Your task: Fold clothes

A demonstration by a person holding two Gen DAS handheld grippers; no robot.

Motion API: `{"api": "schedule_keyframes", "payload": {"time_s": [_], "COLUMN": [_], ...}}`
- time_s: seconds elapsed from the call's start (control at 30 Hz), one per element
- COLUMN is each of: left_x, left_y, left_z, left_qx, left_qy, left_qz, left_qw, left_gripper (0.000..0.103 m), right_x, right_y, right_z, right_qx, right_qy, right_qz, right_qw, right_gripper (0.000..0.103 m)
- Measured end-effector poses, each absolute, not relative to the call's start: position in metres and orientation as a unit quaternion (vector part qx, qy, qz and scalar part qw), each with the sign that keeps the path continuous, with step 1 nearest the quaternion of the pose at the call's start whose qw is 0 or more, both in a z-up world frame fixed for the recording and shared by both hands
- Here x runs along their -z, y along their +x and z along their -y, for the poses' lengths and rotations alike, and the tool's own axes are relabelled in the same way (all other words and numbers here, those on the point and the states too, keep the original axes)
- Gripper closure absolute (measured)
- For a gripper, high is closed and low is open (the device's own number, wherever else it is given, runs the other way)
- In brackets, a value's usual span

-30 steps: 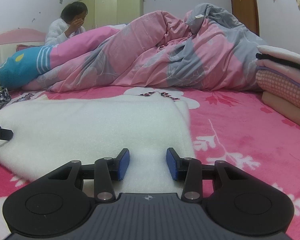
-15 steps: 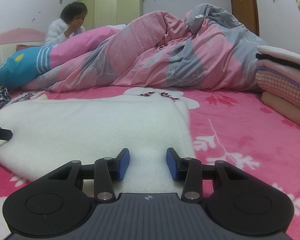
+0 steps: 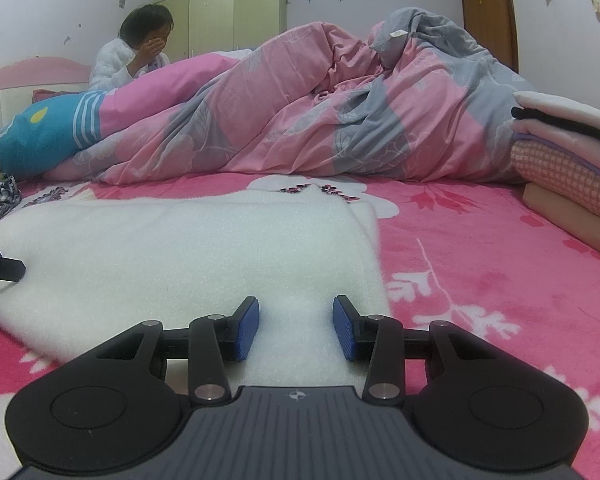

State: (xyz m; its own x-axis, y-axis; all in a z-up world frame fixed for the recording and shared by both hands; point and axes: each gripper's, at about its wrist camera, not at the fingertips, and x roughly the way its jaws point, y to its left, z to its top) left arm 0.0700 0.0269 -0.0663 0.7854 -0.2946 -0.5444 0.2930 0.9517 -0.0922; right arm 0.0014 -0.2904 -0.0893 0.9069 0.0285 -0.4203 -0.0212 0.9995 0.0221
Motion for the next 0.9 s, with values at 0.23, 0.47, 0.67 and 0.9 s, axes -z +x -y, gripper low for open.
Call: {"api": "schedule_keyframes", "payload": {"time_s": [0.23,0.47,0.67,0.9], "left_x": [0.0664,0.0661,0.0665,0.0663], "left_y": [0.0705,0.0703,0.0695,0.07], "left_z": [-0.0269,-0.0271,-0.0269,-0.0265], "left_qx": [0.156,0.156,0.156,0.155], "left_qy": [0.0,0.0,0.002,0.003], "left_qz": [-0.289,-0.289,-0.289,-0.291], "left_qw": [0.945,0.945,0.945,0.944], "left_gripper": [0.016,0.016,0.016,0.016], "right_x": [0.0895,0.0896,0.0897,0.0905], "right_y": [0.001,0.0004,0.0005,0.0006], "right_z": [0.2901,0.2897,0.2899,0.2902], "right_qx": [-0.012,-0.012,-0.012,-0.011], "right_qy": [0.008,0.008,0.008,0.008], "right_qz": [-0.215,-0.215,-0.214,-0.214], "right_qw": [0.977,0.977,0.977,0.977], "right_gripper": [0.06,0.06,0.06,0.06]}}
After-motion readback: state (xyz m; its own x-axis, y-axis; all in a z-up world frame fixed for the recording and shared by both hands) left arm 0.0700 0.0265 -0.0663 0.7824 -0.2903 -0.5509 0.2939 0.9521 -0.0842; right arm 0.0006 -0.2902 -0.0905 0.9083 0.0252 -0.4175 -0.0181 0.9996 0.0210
